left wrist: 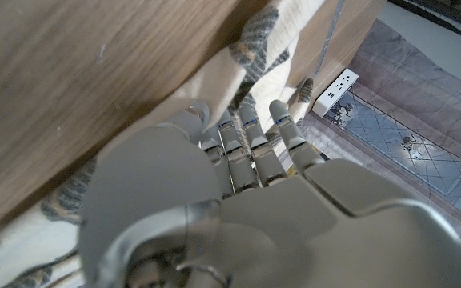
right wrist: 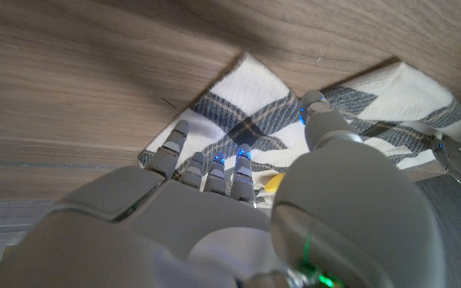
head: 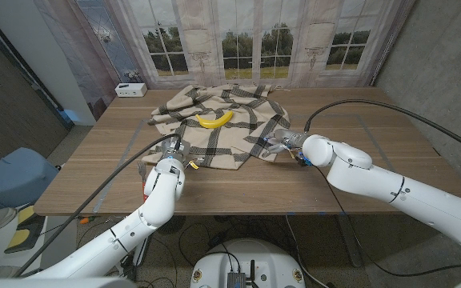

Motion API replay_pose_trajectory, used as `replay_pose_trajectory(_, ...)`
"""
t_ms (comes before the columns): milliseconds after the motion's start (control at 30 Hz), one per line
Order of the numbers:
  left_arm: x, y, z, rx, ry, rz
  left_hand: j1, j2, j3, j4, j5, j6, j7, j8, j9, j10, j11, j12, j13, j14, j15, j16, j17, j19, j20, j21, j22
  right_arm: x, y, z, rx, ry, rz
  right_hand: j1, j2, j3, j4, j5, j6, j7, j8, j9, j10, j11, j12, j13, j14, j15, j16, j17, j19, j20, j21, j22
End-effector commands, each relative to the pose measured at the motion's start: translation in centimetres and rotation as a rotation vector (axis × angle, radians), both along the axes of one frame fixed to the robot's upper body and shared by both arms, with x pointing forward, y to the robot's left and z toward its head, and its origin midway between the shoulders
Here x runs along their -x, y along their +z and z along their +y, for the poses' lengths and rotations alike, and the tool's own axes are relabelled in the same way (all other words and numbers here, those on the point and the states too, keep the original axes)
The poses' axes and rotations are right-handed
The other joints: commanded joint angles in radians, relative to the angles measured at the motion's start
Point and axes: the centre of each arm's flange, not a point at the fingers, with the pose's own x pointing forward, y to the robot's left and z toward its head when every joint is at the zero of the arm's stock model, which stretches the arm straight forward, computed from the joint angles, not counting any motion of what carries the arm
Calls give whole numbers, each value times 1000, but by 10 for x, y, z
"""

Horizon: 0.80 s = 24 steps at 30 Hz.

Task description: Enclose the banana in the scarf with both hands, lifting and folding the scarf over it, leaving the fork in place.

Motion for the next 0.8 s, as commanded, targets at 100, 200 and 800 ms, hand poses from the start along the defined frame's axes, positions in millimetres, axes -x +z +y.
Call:
replay_pose_trajectory(100,14,19,-11,6,-71,-94,3,9,20,5,2,2,11,14,16,25,-8,8,7,11,-67,6,5,8,-9,7,1,-9,-13,4,61,-71,-14,36,19,6,-2,24,32,-4,13,3,29,-10,19,5,22,-17,22,2,22,-12,14,2)
replay_pose_trajectory(200,18,20,-10,14,-74,-102,2,7,26,8,2,0,9,18,21,26,-7,8,8,12,-67,5,5,9,-10,8,1,-13,-15,5,68,-85,-27,63,33,8,-5,34,51,-6,15,3,61,-14,29,4,61,-38,36,2,53,-24,25,2)
replay_pose_trajectory(800,33,23,3,82,-82,-138,-4,1,49,18,1,0,13,41,44,32,-9,6,17,19,-67,3,3,10,-12,13,0,-34,-39,2,132,-191,-164,251,106,-75,-1,39,503,-39,92,3,506,-55,145,18,463,-233,218,83,281,-98,73,10)
